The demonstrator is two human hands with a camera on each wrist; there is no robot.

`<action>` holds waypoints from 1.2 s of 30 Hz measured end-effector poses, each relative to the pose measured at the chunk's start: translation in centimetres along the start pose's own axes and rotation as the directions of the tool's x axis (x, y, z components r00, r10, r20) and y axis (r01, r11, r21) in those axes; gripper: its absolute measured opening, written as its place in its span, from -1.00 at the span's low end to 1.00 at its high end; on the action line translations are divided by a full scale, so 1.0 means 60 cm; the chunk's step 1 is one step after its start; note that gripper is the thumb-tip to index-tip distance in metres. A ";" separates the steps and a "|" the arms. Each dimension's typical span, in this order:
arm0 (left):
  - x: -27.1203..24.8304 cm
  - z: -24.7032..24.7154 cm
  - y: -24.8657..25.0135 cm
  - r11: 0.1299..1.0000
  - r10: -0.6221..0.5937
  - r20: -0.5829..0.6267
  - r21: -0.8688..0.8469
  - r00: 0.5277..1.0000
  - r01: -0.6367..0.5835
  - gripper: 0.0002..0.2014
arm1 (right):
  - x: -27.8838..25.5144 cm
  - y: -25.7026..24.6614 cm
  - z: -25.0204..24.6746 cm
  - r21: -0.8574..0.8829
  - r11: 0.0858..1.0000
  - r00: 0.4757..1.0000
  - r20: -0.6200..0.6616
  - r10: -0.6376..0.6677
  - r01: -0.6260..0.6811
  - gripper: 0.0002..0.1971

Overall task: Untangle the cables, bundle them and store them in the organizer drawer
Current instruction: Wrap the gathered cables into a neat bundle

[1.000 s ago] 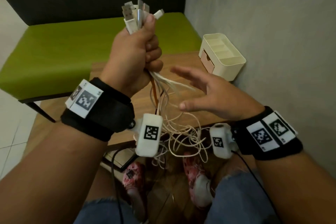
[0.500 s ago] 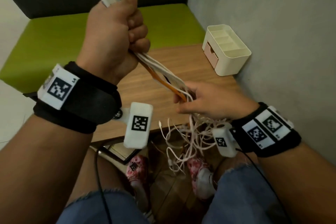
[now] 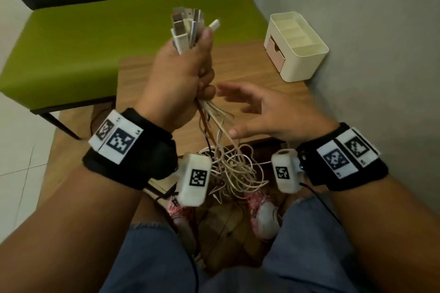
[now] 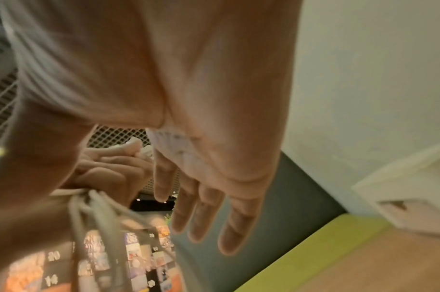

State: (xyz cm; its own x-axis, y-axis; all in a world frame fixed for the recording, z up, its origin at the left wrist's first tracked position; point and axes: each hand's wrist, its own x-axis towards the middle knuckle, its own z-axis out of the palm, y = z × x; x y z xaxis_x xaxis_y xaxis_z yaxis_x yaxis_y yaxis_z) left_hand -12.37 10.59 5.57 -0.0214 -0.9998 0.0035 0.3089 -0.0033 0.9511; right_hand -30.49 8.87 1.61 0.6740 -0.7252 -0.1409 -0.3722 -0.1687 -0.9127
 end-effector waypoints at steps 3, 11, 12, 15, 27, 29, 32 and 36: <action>-0.007 0.013 0.008 0.999 0.041 0.038 -0.001 0.998 -0.041 -0.82 | 0.002 -0.012 0.033 0.313 0.944 0.987 0.078 -0.137 0.106 -0.28; -0.017 0.016 0.071 0.970 0.218 0.110 0.084 0.970 -0.227 -0.70 | -0.009 -0.028 0.044 0.248 0.962 0.987 0.081 -0.136 0.113 -0.54; -0.012 0.015 0.081 0.962 0.238 0.122 0.104 0.964 -0.251 -0.67 | -0.008 -0.039 0.038 0.195 0.973 0.990 0.045 -0.136 0.124 -0.55; -0.001 0.010 0.106 0.950 0.274 0.153 0.112 0.950 -0.292 -0.66 | -0.003 -0.067 0.021 -0.056 0.992 0.994 -0.013 -0.113 0.112 -0.54; -0.063 -0.015 -0.027 0.943 0.080 0.077 0.317 0.994 -0.100 -0.92 | -0.019 -0.050 0.028 -0.063 0.994 0.990 -0.105 -0.094 0.088 -0.16; -0.073 -0.015 -0.053 0.920 0.017 0.082 0.389 0.996 -0.048 -0.81 | -0.017 -0.050 0.031 -0.090 0.991 0.989 -0.105 -0.108 0.099 -0.22; -0.083 -0.020 -0.073 0.918 -0.011 0.065 0.396 0.998 -0.016 -0.78 | -0.019 -0.038 0.040 -0.073 0.994 0.988 -0.126 -0.085 0.076 -0.18; -0.089 -0.021 -0.081 0.876 -0.017 0.033 0.483 0.999 -0.001 -0.90 | -0.018 -0.026 0.043 0.104 0.981 0.969 -0.205 -0.140 0.164 0.05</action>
State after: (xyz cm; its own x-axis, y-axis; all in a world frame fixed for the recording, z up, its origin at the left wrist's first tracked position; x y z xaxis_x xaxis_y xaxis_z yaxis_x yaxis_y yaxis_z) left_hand -12.53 15.91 0.55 -0.0579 -0.9983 -0.0022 -0.1884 0.0088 0.9821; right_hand -29.02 11.62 2.19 0.5741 -0.8158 0.0701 -0.1882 -0.2148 -0.9583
